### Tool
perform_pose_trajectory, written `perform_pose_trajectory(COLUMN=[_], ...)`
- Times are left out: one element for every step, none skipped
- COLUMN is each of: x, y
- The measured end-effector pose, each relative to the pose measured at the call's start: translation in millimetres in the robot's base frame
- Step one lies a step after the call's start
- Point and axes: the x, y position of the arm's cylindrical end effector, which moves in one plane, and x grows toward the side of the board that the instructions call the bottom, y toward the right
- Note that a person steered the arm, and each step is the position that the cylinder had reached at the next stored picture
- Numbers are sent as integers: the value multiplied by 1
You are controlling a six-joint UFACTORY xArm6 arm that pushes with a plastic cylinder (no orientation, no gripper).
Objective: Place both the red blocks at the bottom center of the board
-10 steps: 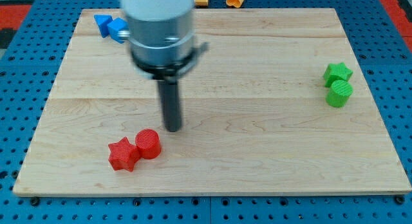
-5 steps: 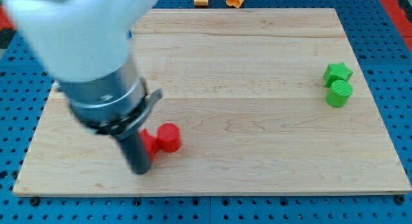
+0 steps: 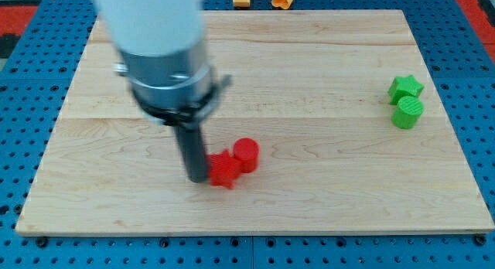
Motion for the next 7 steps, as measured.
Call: perform_pose_trajectory(x=[-4,-59,-98,-69,-33,-63,-59], y=[-40,26,80,119,104,105,61])
